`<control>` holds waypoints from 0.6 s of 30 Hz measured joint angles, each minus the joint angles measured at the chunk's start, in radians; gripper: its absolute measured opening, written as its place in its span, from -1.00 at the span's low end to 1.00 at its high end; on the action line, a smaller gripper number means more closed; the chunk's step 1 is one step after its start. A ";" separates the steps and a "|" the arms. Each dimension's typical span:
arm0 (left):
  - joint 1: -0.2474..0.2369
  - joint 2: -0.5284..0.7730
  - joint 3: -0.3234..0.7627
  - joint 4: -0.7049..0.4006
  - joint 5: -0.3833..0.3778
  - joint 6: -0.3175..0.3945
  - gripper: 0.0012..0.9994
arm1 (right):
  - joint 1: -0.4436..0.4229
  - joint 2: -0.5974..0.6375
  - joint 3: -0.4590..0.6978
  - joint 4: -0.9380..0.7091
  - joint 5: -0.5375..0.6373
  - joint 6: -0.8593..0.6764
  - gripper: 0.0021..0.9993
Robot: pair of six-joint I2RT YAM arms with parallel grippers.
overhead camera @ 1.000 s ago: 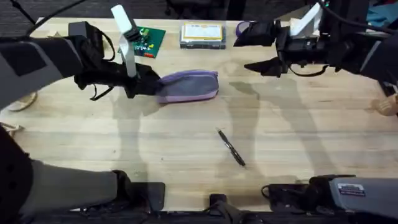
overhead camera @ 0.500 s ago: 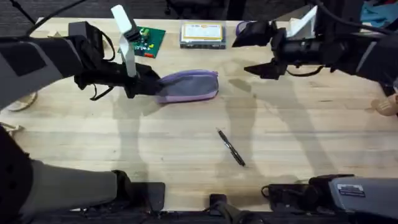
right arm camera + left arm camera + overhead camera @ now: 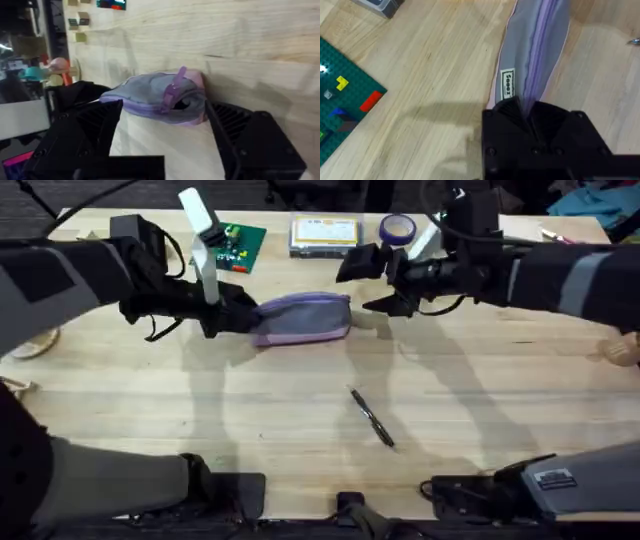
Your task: Unzip the bag, pick up the pens from the table one at a time and place them inside, then zip the bag closed.
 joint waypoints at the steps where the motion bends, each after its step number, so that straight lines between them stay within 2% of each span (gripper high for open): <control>1: 0.000 0.000 0.000 0.000 0.000 0.000 -0.92 | 0.002 0.006 0.000 0.005 0.006 -0.001 0.99; 14: 0.000 0.000 0.000 0.000 0.000 0.000 -0.92 | 0.027 0.073 0.000 0.079 0.034 -0.007 0.99; 18: 0.000 0.000 0.000 0.000 0.000 0.000 -0.92 | 0.035 0.075 0.000 0.083 0.038 -0.016 0.85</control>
